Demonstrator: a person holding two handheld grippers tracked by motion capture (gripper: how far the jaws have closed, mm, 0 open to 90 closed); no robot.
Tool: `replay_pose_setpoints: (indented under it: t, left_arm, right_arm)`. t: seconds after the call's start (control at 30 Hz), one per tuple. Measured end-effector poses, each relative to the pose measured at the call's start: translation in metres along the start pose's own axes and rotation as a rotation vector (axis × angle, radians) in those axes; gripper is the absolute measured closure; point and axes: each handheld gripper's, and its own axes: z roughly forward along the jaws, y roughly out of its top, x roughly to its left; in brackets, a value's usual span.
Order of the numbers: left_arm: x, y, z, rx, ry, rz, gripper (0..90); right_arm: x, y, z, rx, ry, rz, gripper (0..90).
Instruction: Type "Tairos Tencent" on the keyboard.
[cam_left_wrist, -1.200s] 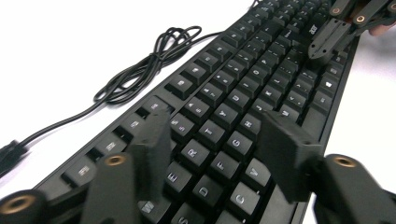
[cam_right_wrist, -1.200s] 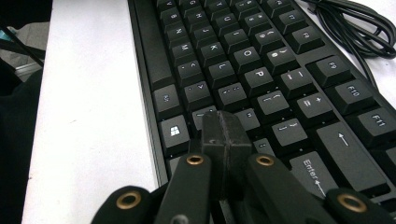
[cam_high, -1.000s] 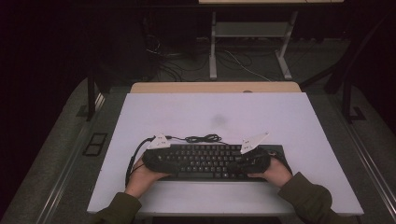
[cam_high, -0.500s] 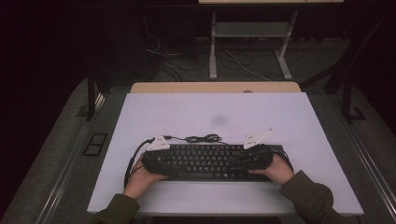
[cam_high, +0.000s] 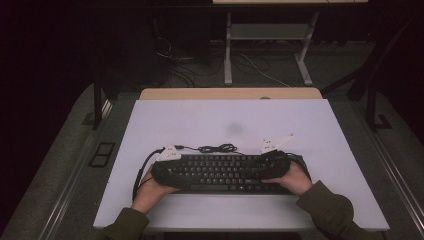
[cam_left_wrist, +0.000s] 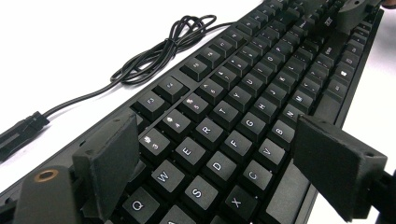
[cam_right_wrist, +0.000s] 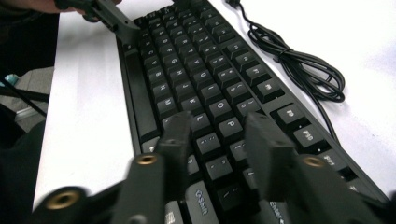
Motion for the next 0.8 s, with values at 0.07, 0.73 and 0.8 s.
replay_pose_setpoints:
  t: [0.07,0.73,0.8]
  left_arm:
    - [0.0,0.0,0.0,0.001,0.0,0.0,14.5]
    - [0.0,-0.001,-0.001,0.0,0.0,-0.011,15.6]
    - [0.0,-0.001,-0.001,0.0,0.001,-0.014,15.8]
  right_arm:
    - [-0.001,0.001,0.002,-0.013,-0.019,0.009,45.3]
    - [-0.006,0.013,0.026,-0.087,-0.08,0.054,24.3]
    - [-0.006,0.014,0.029,-0.092,-0.078,0.05,23.8]
